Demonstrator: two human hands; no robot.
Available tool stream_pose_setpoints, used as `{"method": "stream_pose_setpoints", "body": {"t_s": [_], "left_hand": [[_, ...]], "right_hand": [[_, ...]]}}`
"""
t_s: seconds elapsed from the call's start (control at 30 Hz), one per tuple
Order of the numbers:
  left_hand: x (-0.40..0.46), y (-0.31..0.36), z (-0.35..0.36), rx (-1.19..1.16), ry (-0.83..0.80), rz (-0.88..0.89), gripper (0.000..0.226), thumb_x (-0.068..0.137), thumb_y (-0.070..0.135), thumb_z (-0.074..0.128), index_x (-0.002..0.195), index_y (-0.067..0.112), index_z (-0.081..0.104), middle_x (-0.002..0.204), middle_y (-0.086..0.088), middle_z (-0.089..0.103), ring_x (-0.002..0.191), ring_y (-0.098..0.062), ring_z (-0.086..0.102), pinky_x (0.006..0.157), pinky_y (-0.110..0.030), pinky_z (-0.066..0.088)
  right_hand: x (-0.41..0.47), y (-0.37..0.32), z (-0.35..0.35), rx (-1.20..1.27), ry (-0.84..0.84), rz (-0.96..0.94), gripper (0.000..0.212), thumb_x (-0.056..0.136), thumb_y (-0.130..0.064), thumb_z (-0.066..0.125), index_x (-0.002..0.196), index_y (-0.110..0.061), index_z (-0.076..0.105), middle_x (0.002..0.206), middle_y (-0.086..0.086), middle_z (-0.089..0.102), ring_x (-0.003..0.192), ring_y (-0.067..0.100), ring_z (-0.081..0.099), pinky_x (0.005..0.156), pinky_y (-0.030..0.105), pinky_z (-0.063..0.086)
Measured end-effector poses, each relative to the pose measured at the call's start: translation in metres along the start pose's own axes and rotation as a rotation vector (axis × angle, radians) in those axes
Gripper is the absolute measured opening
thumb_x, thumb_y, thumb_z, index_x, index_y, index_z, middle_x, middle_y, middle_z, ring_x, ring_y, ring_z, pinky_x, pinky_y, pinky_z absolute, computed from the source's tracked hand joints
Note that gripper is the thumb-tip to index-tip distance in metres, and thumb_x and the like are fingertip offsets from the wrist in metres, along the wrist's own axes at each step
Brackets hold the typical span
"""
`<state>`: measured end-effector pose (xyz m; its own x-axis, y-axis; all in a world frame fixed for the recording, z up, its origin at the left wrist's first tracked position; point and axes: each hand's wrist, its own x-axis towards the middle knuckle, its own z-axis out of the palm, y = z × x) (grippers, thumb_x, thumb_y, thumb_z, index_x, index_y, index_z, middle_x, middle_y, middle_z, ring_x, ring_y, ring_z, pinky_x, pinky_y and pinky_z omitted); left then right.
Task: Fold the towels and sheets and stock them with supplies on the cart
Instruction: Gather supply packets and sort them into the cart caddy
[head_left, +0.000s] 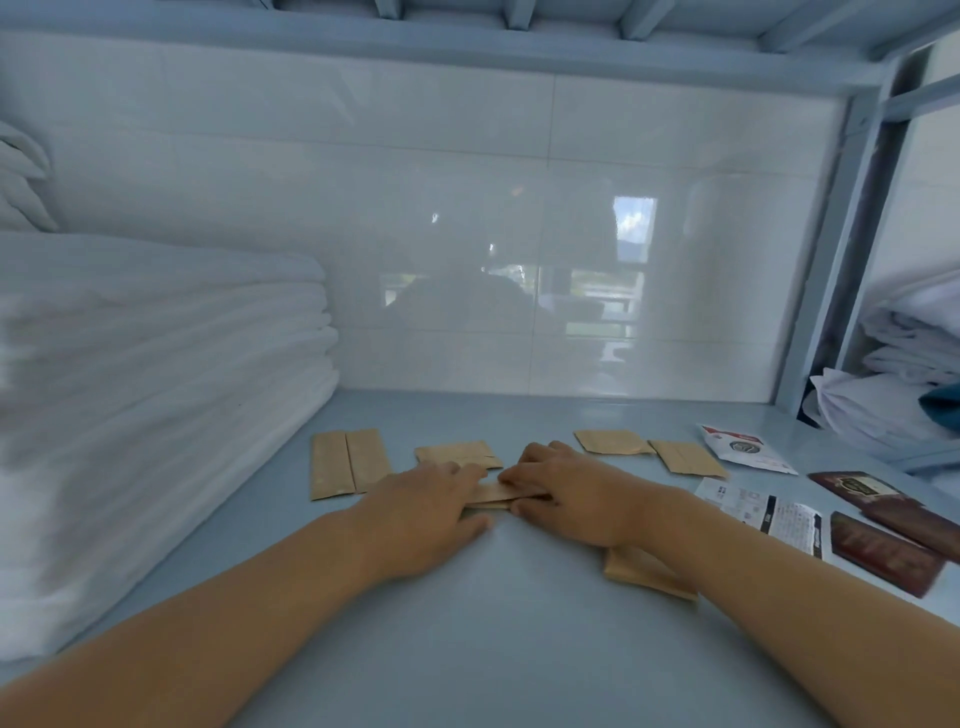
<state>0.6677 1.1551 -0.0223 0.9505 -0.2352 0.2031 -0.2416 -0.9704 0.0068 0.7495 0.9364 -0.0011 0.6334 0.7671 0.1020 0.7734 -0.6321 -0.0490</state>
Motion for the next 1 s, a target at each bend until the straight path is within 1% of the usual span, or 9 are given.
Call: {"method": "stream_pose_setpoints", "body": {"t_s": [0.1,0.27,0.37,0.47,0.57,0.73,0.8,0.87,1.0], "left_hand": [[0.007,-0.001,0.003,0.104,0.008,0.023,0.055,0.105,0.056,0.036,0.153,0.029,0.035,0.139,0.002,0.052,0.124,-0.021,0.052,0.094,-0.042,0.051],[0.006,-0.001,0.004,0.285,-0.021,0.026,0.036,0.109,0.045,0.029,0.125,0.02,0.051,0.123,-0.004,0.046,0.115,-0.024,0.047,0.08,-0.044,0.054],[0.002,0.0,0.0,0.326,-0.007,0.014,0.038,0.108,0.044,0.027,0.118,0.018,0.052,0.121,-0.007,0.046,0.114,-0.025,0.046,0.08,-0.043,0.051],[-0.002,0.001,-0.006,0.382,0.041,0.002,0.043,0.102,0.043,0.024,0.118,0.017,0.053,0.125,-0.009,0.047,0.114,-0.027,0.046,0.081,-0.04,0.043],[-0.007,-0.003,-0.019,0.349,0.068,-0.054,0.037,0.103,0.041,0.031,0.121,0.015,0.05,0.127,-0.008,0.045,0.112,-0.025,0.046,0.083,-0.039,0.041],[-0.019,-0.015,-0.034,0.114,0.02,-0.238,0.029,0.104,0.038,0.038,0.116,0.013,0.046,0.122,-0.011,0.047,0.093,-0.02,0.043,0.079,-0.033,0.037],[-0.024,-0.02,-0.034,0.119,-0.013,-0.342,0.034,0.105,0.039,0.037,0.125,0.013,0.045,0.126,-0.011,0.047,0.099,-0.022,0.045,0.078,-0.034,0.034],[-0.024,-0.029,-0.032,0.18,-0.026,-0.423,0.04,0.107,0.037,0.037,0.135,0.009,0.044,0.132,-0.012,0.046,0.112,-0.025,0.047,0.081,-0.036,0.039],[-0.019,-0.054,-0.024,0.146,-0.008,-0.634,0.052,0.107,0.045,0.039,0.144,0.009,0.04,0.144,-0.013,0.04,0.129,-0.03,0.045,0.099,-0.042,0.044]], "right_hand": [[0.001,-0.006,-0.001,-0.018,0.034,-0.027,0.039,0.102,-0.036,0.052,0.138,-0.024,0.06,0.116,0.0,0.055,0.112,0.019,0.051,0.099,0.036,0.043],[0.003,-0.007,0.001,-0.018,0.056,-0.047,0.038,0.094,-0.031,0.056,0.131,-0.023,0.063,0.113,-0.001,0.052,0.109,0.018,0.048,0.096,0.035,0.042],[0.003,-0.005,0.004,0.008,0.075,-0.028,0.043,0.09,-0.033,0.057,0.133,-0.027,0.056,0.123,-0.005,0.048,0.115,0.016,0.045,0.099,0.036,0.039],[0.008,-0.009,0.007,0.095,0.07,-0.032,0.052,0.094,-0.026,0.055,0.145,-0.024,0.043,0.139,-0.001,0.05,0.125,0.021,0.05,0.106,0.041,0.04],[0.023,-0.019,0.009,-0.052,0.121,-0.099,0.054,0.097,-0.018,0.049,0.15,-0.021,0.038,0.135,0.003,0.052,0.122,0.024,0.049,0.102,0.044,0.041],[0.062,-0.039,0.0,-0.332,0.276,-0.283,0.029,0.096,-0.014,0.049,0.124,-0.018,0.051,0.116,0.004,0.048,0.105,0.024,0.044,0.091,0.04,0.039],[0.084,-0.048,-0.003,-0.348,0.301,-0.34,0.028,0.094,-0.016,0.055,0.122,-0.018,0.051,0.116,0.003,0.047,0.104,0.023,0.043,0.09,0.038,0.037],[0.108,-0.057,-0.002,-0.351,0.291,-0.382,0.036,0.089,-0.011,0.059,0.123,-0.018,0.052,0.119,0.003,0.048,0.107,0.023,0.045,0.089,0.039,0.037],[0.149,-0.063,0.009,-0.358,0.178,-0.412,0.053,0.087,-0.001,0.057,0.136,-0.021,0.049,0.134,0.002,0.05,0.122,0.025,0.048,0.097,0.042,0.041]]}}
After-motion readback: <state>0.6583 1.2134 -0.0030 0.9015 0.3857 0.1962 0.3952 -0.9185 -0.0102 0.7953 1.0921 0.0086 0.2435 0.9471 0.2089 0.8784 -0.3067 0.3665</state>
